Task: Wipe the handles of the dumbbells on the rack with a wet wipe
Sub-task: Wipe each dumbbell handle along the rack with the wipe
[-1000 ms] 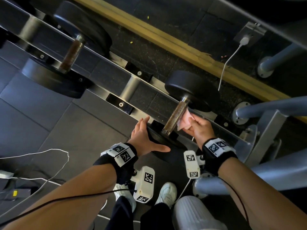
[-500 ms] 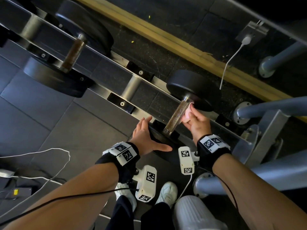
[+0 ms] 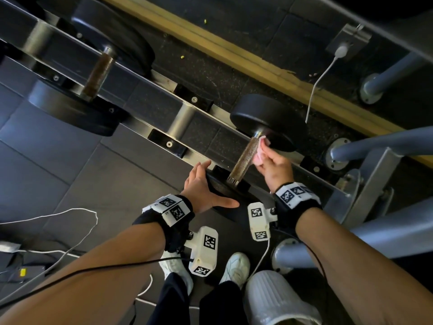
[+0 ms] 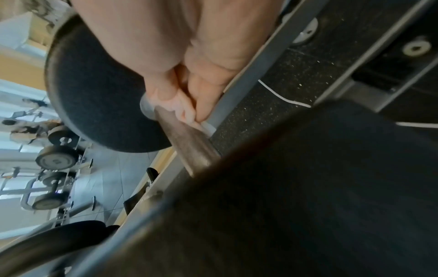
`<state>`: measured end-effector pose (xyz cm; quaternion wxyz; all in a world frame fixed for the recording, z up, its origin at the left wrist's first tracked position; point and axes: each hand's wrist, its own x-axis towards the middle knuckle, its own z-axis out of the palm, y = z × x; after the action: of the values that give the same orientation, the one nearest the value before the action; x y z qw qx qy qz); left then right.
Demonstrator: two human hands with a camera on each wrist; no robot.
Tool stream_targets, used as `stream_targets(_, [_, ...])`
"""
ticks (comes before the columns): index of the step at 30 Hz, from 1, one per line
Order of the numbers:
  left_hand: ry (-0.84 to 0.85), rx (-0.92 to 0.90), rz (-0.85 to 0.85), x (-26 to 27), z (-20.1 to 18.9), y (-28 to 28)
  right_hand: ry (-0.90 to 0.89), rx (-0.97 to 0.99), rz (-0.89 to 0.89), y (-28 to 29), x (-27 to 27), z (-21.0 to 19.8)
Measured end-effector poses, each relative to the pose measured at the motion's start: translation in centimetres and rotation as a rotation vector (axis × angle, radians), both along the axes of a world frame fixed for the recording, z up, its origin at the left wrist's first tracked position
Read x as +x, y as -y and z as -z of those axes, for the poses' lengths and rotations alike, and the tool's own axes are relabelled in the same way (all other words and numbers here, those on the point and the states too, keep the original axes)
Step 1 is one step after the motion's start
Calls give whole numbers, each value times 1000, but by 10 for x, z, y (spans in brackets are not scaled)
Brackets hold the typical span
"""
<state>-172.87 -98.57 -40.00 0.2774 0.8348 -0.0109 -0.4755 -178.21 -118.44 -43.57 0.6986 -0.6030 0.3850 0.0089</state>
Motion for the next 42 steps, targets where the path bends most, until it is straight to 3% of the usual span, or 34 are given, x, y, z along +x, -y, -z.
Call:
stream_targets(2, [4, 0, -2, -1, 0, 0, -31, -26, -77, -9, -10, -5])
stream_targets(4, [12, 8, -2, -1, -1, 1, -82, -108, -284, -13, -25, -8])
stream_targets(8, [6, 14, 4, 0, -4, 3, -128, -56, -509, -10, -44, -11])
stream_targets(10, [3, 4, 0, 0, -5, 2, -102, -128, -414, 3, -39, -16])
stream_targets(13, [6, -7, 5, -1, -4, 1, -13, -155, -88, 22, -23, -18])
stream_targets(19, [19, -15, 1, -1, -1, 1, -67, -149, -161, -8, -7, -10])
stream_targets(22, [23, -2, 3, -2, -2, 2, -142, -294, -385, -18, -24, -14])
stream_targets(27, [7, 4, 9, 0, -4, 3, -306, -302, -752, -11, -37, -24])
stream_targets(29, [10, -2, 12, 0, -3, 2, -281, -254, -653, 3, -33, -28])
stream_targets(33, [31, -18, 10, -2, 2, -2, -94, -306, -142, 17, -20, -23])
stream_targets(42, [53, -8, 28, -2, 7, -1, -136, -255, -206, -25, -23, -10])
